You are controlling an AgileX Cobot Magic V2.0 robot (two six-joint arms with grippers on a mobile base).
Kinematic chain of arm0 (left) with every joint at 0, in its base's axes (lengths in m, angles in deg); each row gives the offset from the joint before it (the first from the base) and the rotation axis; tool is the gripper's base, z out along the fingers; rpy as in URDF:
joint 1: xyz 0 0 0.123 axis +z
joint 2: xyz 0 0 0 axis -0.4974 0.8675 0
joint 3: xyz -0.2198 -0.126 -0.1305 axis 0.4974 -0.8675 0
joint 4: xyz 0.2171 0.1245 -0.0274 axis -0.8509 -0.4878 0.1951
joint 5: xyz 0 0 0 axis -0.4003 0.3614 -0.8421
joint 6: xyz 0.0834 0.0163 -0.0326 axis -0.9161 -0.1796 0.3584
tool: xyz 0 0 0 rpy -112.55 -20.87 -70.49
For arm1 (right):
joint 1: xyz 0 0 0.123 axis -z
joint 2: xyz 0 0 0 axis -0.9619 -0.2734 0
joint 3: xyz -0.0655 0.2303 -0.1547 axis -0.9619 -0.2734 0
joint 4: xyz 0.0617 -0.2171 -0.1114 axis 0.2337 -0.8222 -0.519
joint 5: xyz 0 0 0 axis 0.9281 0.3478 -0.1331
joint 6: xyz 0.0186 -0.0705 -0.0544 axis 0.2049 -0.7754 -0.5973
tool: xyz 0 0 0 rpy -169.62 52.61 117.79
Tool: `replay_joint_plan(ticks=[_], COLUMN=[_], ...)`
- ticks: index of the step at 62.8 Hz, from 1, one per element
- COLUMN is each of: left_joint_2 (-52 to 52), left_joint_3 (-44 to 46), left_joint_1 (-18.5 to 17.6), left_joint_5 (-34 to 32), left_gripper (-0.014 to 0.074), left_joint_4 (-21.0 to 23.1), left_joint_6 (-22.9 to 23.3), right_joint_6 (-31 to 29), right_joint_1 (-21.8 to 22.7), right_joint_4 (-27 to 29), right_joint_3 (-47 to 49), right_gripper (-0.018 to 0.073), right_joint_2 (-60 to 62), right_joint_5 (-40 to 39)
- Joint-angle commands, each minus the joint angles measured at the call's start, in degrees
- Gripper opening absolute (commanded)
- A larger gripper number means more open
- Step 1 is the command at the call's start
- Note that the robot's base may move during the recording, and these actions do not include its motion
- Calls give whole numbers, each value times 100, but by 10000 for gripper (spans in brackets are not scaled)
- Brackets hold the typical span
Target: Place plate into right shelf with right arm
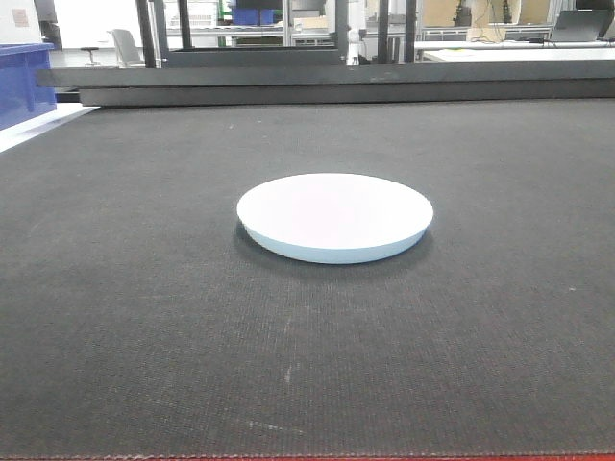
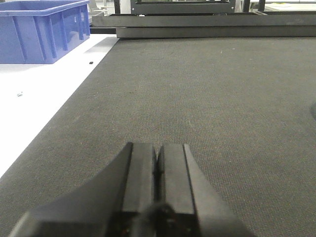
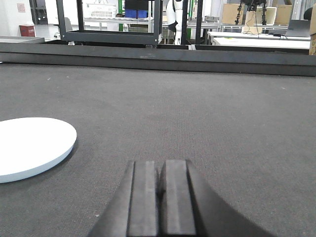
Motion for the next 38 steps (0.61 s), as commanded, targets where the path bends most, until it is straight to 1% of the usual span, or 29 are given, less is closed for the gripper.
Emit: replay_joint_plan(ticks=[1, 38], left_joint_2=[-68, -68], left_joint_3=[-48, -48], left_joint_1=[-6, -6], left_joint_5=[-467, -467], left_gripper=[-47, -47], left_joint_4=[22, 22], left_joint_6=[14, 14], right_joint_6=[-44, -44], right_joint_1=[35, 35], right_joint_4=[8, -5], right_joint_3=[26, 28], right_gripper=[48, 48], right_joint_2=[78, 78], right_joint_5=[-461, -521])
